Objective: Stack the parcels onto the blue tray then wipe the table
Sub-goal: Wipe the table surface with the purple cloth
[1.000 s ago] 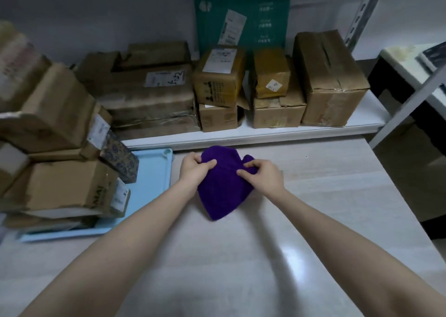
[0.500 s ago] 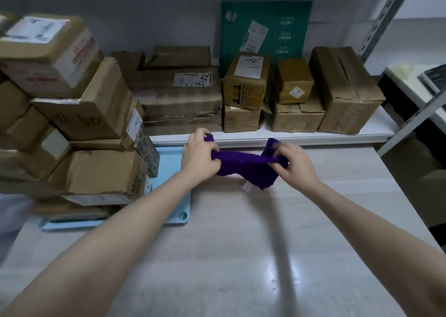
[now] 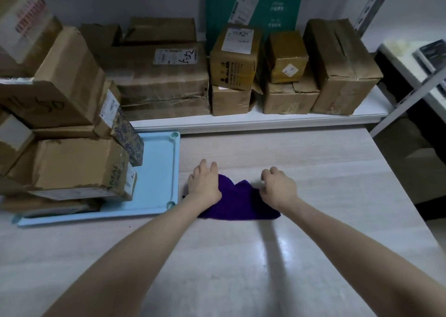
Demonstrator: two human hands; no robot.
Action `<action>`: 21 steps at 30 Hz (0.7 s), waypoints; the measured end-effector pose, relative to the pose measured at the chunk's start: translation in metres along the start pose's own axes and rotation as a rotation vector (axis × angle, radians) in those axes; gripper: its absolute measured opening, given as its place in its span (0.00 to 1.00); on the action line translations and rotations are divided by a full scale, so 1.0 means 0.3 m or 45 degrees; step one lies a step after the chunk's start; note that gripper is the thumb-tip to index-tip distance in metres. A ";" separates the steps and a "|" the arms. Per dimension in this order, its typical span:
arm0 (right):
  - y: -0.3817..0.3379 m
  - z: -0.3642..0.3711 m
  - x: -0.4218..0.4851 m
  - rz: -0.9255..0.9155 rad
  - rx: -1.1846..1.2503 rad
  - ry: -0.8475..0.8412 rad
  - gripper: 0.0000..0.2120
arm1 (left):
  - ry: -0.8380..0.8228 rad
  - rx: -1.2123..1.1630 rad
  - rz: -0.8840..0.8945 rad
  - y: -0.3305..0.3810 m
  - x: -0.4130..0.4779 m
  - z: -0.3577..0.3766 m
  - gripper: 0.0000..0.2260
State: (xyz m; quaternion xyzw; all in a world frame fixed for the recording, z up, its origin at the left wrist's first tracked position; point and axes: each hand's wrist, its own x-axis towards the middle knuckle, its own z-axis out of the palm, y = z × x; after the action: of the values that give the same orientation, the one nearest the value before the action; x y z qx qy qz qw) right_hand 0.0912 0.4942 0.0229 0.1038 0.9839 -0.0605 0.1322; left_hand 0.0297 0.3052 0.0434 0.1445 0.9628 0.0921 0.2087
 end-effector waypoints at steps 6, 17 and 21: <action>-0.159 0.090 -0.030 -0.228 -0.314 -0.259 0.13 | -0.345 -0.297 -0.144 -0.048 0.000 0.050 0.23; -0.470 -0.232 0.207 0.278 2.305 -0.493 0.13 | 0.414 -1.377 -0.394 -0.233 0.005 -0.173 0.23; -0.618 -0.242 0.269 0.508 2.594 -0.756 0.15 | 0.845 -1.096 -0.366 -0.273 -0.061 -0.175 0.20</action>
State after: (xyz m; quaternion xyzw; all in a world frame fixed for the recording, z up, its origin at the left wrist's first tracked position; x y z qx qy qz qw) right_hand -0.0439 0.3399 0.0875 0.3047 0.3648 -0.8508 0.2243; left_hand 0.0035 0.2161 0.0779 -0.1230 0.8624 0.4879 -0.0548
